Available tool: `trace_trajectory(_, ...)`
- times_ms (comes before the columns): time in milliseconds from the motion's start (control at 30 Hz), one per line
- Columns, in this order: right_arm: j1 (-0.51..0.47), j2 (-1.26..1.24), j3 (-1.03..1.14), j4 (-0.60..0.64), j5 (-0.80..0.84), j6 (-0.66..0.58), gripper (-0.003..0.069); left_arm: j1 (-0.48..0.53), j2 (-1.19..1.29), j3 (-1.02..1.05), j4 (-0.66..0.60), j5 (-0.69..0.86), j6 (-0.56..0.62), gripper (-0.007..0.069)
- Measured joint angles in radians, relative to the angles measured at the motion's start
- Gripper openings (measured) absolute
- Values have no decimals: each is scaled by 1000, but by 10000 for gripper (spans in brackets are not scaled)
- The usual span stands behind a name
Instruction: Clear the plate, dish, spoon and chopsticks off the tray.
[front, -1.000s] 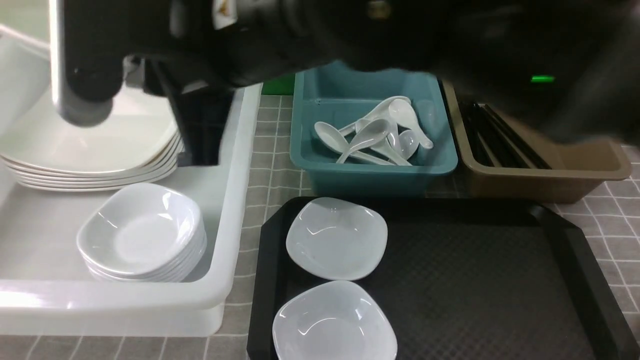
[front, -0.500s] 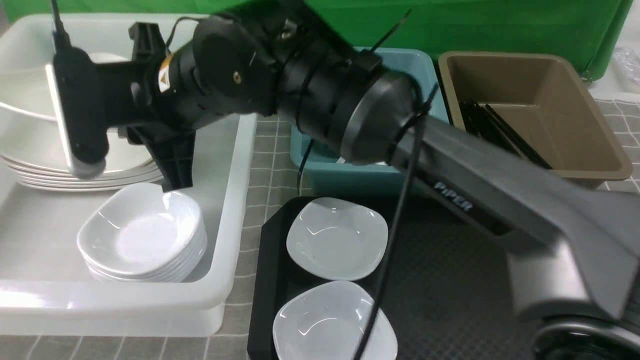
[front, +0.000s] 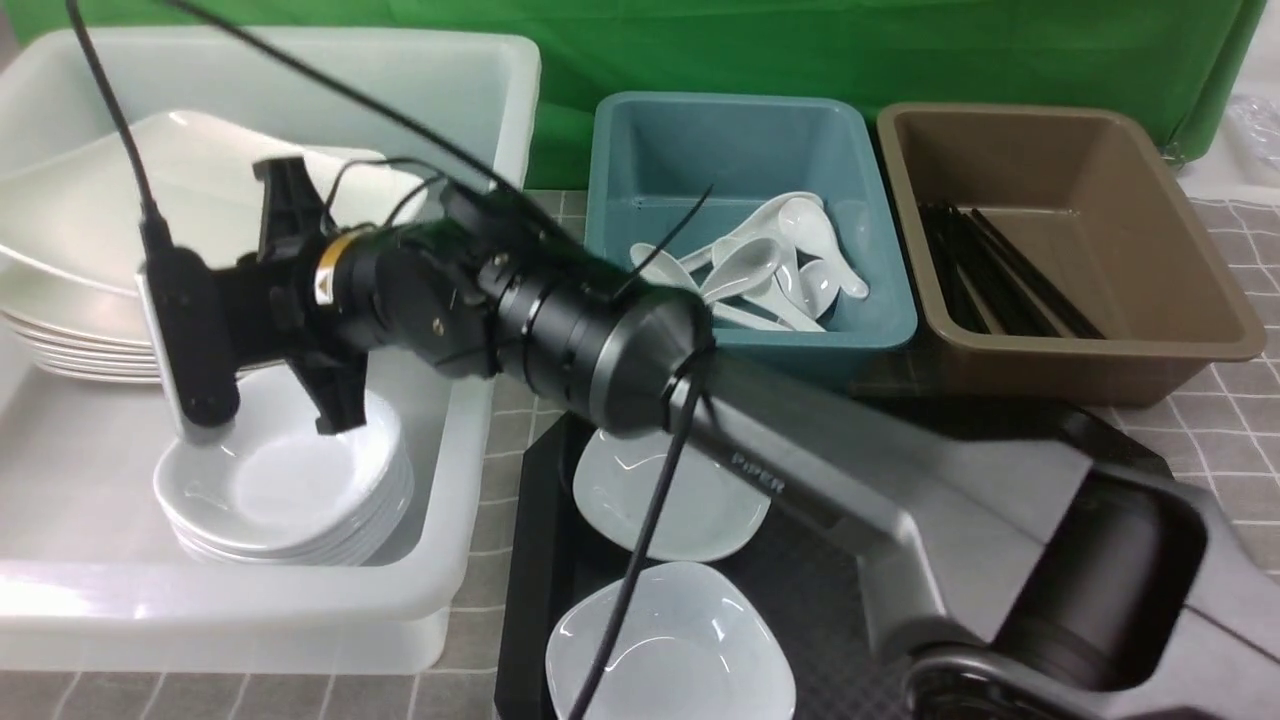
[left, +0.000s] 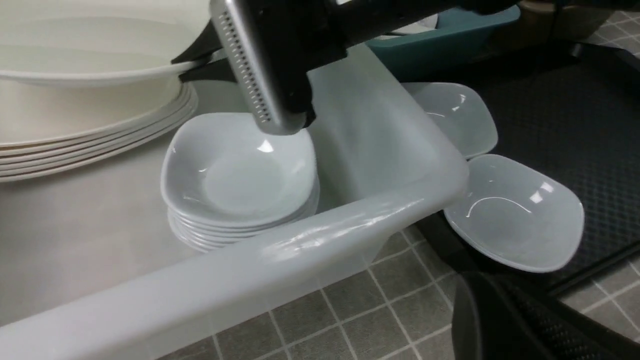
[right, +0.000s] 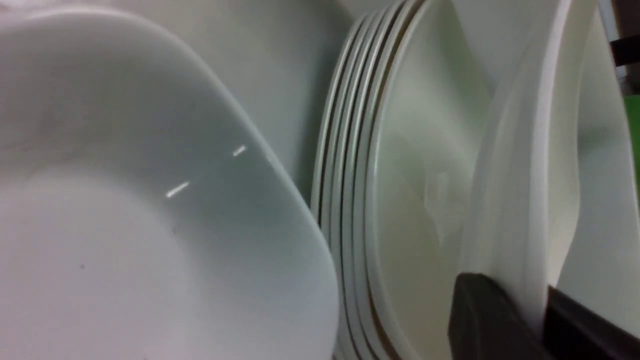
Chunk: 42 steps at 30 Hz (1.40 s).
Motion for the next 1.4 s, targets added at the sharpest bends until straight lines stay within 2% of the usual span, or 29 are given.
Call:
trace_trajectory(233, -1, 47, 0, -9, -88, -46, 62, 0, 0, 0, -55, -11, 22, 6)
trace_trajectory(400, -22, 65, 0, -9, -182, 1, 84, 0, 0, 0, -78, -15, 27, 6)
trace_trajectory(567, -39, 71, -5, -16, -226, 1, 185, 0, 0, 0, -105, -15, 32, 6)
trace_trajectory(667, -42, 74, -5, -17, -236, 1, 279, 0, 0, 0, -109, -15, 35, 6)
trace_trajectory(800, -43, 82, -5, -17, -241, 10, 298, 0, 0, 0, -110, -17, 37, 6)
trace_trajectory(967, -46, 84, -5, -17, -248, 114, 309, 0, 0, 0, -110, -25, 41, 6)
trace_trajectory(1100, -46, 79, -5, -17, -243, 211, 353, 0, 0, 0, -121, -32, 42, 6)
trace_trajectory(1200, -45, 50, -5, -17, -158, 320, 433, 0, 0, 0, -130, -34, 44, 6)
trace_trajectory(1233, -45, 44, -5, -17, -151, 327, 437, 0, 0, 0, -130, -34, 44, 6)
trace_trajectory(1300, -46, 2, -6, -17, -64, 421, 471, 0, 0, 0, -132, -39, 45, 6)
trace_trajectory(1400, -51, -31, -8, -18, -18, 520, 481, 0, 0, 0, -134, -62, 46, 6)
